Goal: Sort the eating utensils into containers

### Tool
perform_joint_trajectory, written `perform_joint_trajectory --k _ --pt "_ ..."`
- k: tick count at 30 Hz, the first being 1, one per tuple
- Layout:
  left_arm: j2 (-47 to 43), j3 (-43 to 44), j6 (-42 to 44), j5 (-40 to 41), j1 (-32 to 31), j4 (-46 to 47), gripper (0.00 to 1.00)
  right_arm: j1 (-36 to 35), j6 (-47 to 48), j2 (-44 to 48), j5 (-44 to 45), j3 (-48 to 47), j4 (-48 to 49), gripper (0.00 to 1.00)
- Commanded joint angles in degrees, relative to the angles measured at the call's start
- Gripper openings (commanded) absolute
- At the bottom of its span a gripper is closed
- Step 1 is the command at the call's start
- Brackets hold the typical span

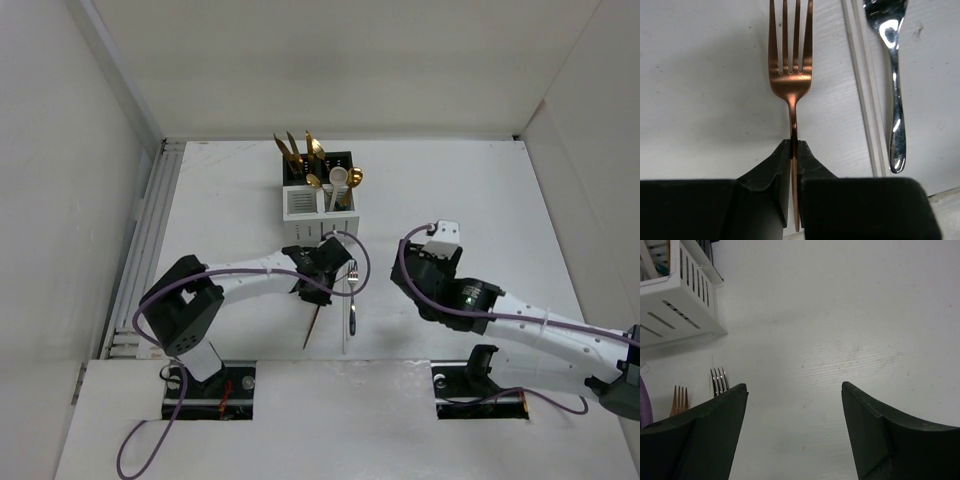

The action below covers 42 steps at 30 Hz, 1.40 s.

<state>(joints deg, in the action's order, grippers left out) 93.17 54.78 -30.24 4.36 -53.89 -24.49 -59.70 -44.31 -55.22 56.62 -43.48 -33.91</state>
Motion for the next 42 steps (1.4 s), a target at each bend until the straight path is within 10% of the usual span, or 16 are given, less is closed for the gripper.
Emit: perform_joint_trajectory --k 1,10,20,28,42 --pt "-3.7 4.0 1.7 2.2 0.1 -1.6 0.00 -0.3 2.6 0.2 1.8 -3.5 4.9 0.81" --pt "-13.2 7.6 8.2 2.1 -0.5 3.5 0.00 3.2 11.0 0.7 1.1 -5.0 13.0 0.84" --pt "-18.4 14.5 20.7 -3.5 12.2 33.5 0.00 26.4 27.9 -12.6 -16.4 -21.8 23.1 0.84" --pt "-2.1 25.9 22.3 -7.5 22.8 58.5 0.00 29.8 31.8 -23.6 -22.3 -29.7 26.0 0.84" --pt "27.8 45.3 16.7 -13.8 30.0 73.4 0.00 34.8 35.3 -40.3 -37.4 -36.9 31.8 0.84"
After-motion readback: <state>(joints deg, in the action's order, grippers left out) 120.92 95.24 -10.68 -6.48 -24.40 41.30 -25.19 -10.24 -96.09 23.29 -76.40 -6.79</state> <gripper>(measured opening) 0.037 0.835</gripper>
